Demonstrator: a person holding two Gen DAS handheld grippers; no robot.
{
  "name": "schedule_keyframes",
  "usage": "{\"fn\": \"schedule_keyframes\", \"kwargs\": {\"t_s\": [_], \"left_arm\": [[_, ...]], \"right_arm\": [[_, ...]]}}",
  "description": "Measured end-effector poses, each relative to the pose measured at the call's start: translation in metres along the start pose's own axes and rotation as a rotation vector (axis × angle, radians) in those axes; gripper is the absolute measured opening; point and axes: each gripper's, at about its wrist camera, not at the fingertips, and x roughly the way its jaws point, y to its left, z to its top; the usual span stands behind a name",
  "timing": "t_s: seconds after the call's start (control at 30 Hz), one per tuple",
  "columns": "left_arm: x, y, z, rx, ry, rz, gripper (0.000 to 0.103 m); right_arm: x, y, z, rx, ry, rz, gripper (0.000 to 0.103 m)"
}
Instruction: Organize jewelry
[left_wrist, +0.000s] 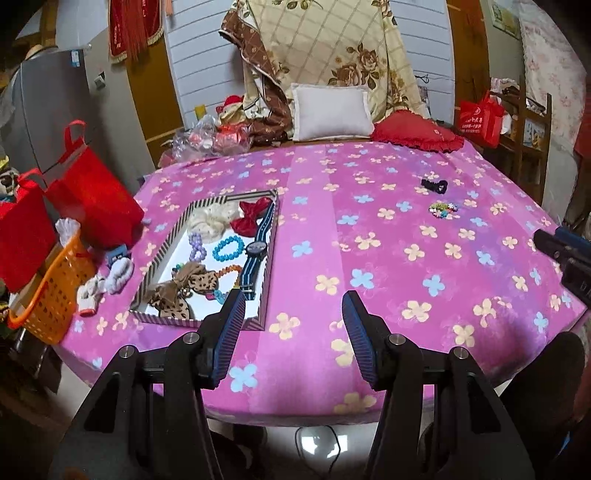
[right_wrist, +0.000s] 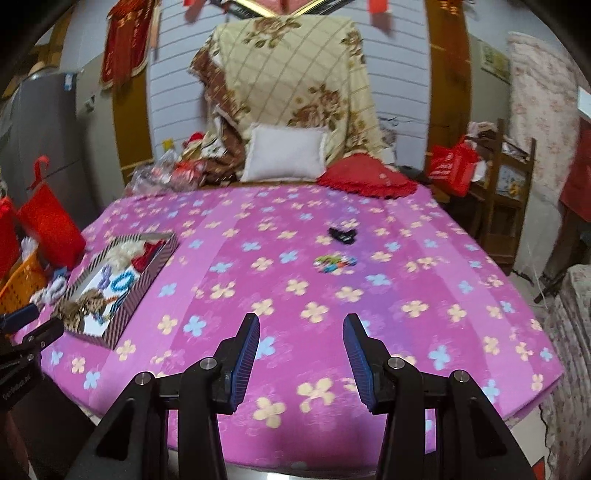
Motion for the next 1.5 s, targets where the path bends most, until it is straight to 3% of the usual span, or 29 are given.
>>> {"fn": "schedule_keyframes", "kwargs": {"t_s": [0.13, 0.43, 1.17, 1.5], "left_arm": [[-0.009, -0.004, 0.001, 0.017, -0.02, 0.003, 0.054], [-0.013, -0.01, 0.002, 0.045, -0.033, 0.015, 0.055], [0.078, -0.006, -0.02, 0.028, 0.186, -0.013, 0.055], [0.108, -0.002, -0.024, 0.021, 0.242, -0.003, 0.055]], "right_arm": [[-0.014, -0.019, 0.003, 0.046, -0.031, -0.023, 0.055], [-0.014, -0.03, 0.0, 0.073, -0.02, -0.035, 0.056], [0.066, -0.024, -0.018, 0.067, 0.166, -0.014, 0.056], [0.096, -0.025, -0.021, 0.074, 0.212, -0.018, 0.056]]}}
